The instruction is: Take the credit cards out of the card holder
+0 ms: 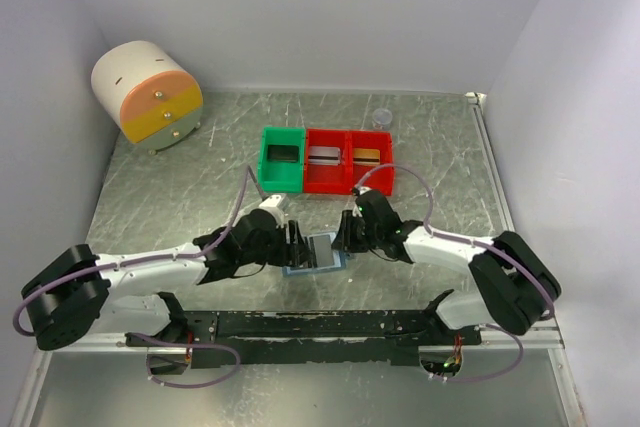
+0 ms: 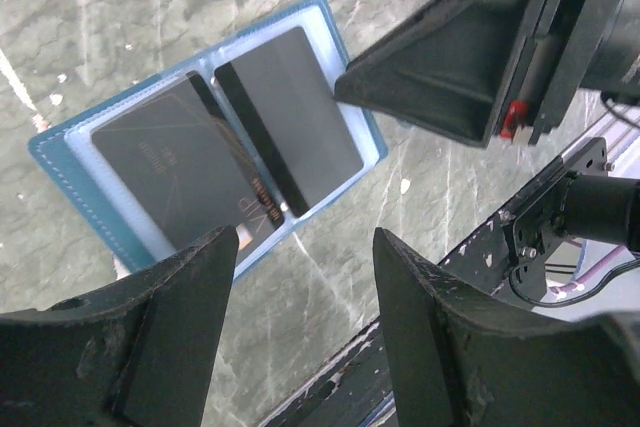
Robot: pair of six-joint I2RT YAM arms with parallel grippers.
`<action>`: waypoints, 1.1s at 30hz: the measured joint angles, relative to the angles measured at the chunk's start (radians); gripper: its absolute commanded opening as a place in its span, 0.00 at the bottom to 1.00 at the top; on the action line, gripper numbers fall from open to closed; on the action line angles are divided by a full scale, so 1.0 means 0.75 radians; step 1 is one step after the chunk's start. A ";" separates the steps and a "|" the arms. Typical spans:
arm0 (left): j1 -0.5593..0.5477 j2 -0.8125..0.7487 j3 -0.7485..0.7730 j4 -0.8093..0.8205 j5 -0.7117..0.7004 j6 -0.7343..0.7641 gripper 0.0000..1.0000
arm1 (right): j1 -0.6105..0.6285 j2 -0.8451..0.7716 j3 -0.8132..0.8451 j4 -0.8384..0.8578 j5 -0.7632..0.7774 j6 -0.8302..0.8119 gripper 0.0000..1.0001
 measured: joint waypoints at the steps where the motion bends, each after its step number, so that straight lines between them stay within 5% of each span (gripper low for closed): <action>1: 0.000 0.018 0.017 0.002 0.007 0.005 0.67 | 0.004 -0.025 -0.034 0.027 0.000 0.024 0.22; 14: 0.023 0.327 0.110 0.078 0.013 -0.001 0.55 | 0.112 -0.217 -0.290 0.231 0.056 0.379 0.27; 24: 0.037 0.353 0.072 0.163 0.052 -0.021 0.43 | 0.125 -0.375 -0.194 0.007 0.077 0.309 0.28; 33: 0.037 0.339 0.071 0.149 0.051 -0.022 0.43 | 0.128 -0.198 -0.119 0.098 -0.034 0.274 0.18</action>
